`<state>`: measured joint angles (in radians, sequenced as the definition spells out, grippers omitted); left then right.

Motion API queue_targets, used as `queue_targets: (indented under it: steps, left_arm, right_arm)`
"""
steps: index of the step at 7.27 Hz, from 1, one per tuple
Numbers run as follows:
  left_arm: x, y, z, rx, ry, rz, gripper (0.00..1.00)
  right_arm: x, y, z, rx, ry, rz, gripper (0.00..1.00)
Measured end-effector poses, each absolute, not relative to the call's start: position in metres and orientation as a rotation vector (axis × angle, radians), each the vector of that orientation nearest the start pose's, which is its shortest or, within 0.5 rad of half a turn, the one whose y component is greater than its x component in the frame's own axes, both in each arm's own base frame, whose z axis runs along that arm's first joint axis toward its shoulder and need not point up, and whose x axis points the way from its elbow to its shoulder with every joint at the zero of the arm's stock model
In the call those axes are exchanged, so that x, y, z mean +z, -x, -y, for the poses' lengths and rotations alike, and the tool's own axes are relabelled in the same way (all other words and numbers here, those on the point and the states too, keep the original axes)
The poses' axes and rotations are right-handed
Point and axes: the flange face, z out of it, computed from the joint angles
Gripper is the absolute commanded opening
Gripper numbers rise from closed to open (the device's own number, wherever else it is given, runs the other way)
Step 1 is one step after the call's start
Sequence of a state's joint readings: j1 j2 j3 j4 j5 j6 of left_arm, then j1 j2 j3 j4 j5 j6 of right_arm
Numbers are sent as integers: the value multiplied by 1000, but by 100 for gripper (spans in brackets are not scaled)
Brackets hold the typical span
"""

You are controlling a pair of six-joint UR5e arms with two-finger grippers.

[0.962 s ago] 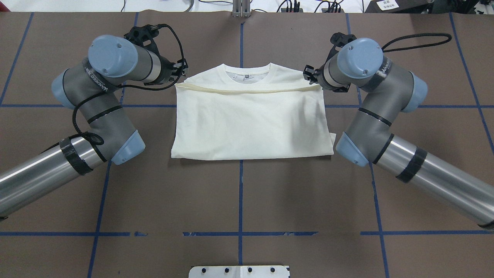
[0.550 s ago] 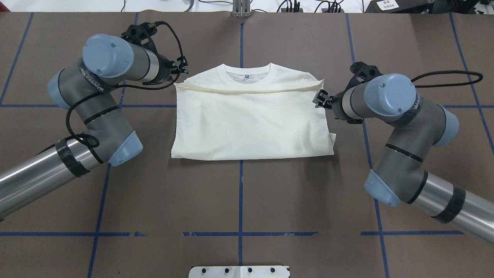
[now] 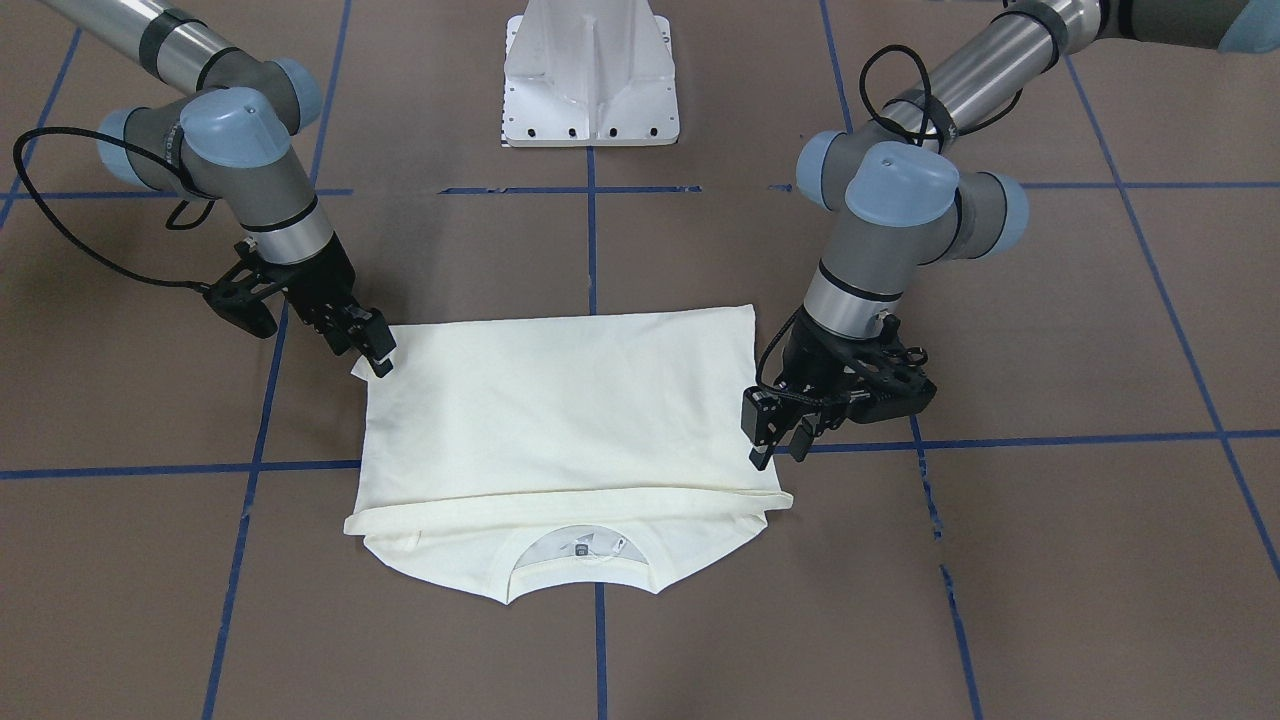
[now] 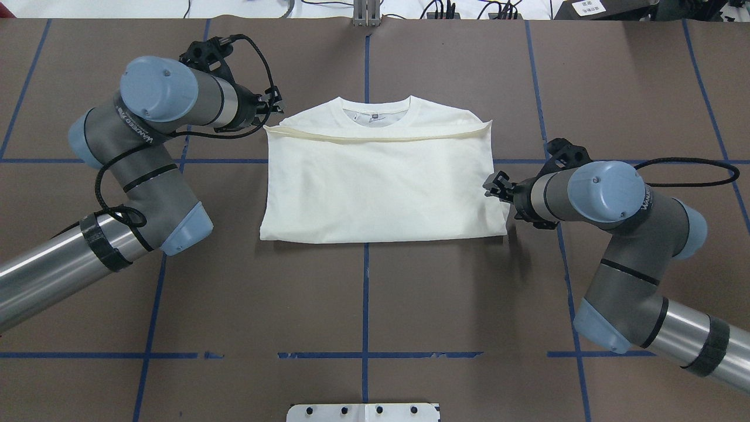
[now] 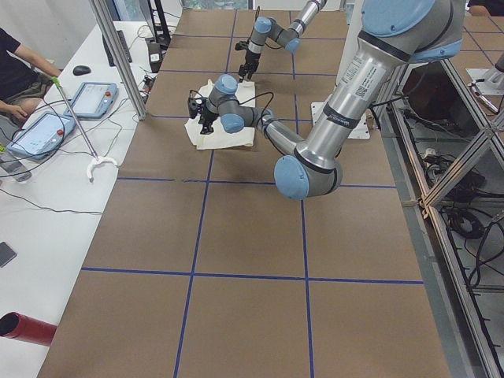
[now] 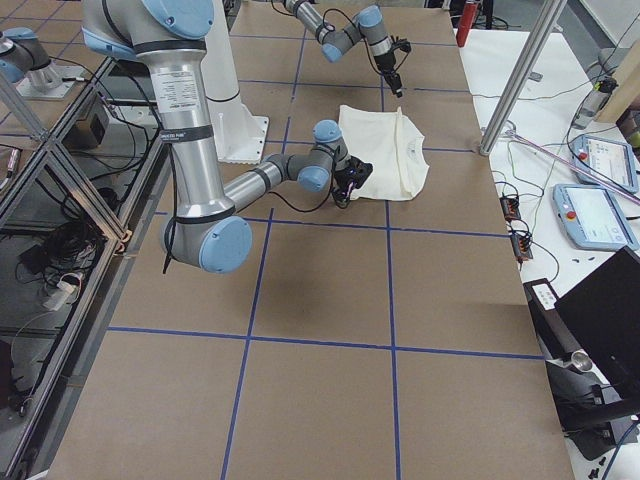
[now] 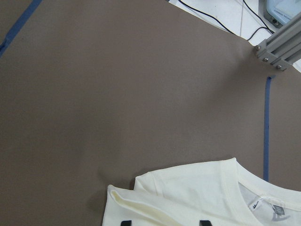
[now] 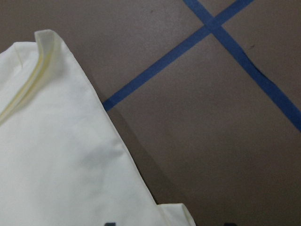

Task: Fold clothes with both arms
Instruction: 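Grasp the folded shirt's edge with the right gripper and drag it toward the robot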

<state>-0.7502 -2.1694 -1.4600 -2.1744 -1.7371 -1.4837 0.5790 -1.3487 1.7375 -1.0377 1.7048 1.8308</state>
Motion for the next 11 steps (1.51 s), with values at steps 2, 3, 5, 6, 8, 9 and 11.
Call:
queue_targets:
  steps: [2, 3, 5, 6, 8, 9, 11]
  left_arm:
    - [289, -446, 576, -503, -311, -1064, 55]
    - [291, -446, 576, -501, -312, -1061, 55]
    - [294, -447, 576, -501, -309, -1056, 55]
    - [296, -447, 575, -502, -308, -1054, 55]
    - [300, -448, 574, -503, -304, -1049, 55]
    - [302, -449, 574, -503, -302, -1046, 55]
    - [311, -447, 571, -503, -302, -1046, 55]
  right_arm:
    - [409, 442, 410, 742, 3, 954, 82]
    - [409, 448, 400, 744, 6, 954, 71]
    - [409, 446, 388, 746, 6, 955, 0]
    - [410, 441, 385, 746, 7, 955, 0]
    - [410, 437, 382, 745, 7, 958, 0]
    - [407, 437, 382, 744, 7, 963, 0]
    - [397, 434, 380, 736, 10, 980, 0]
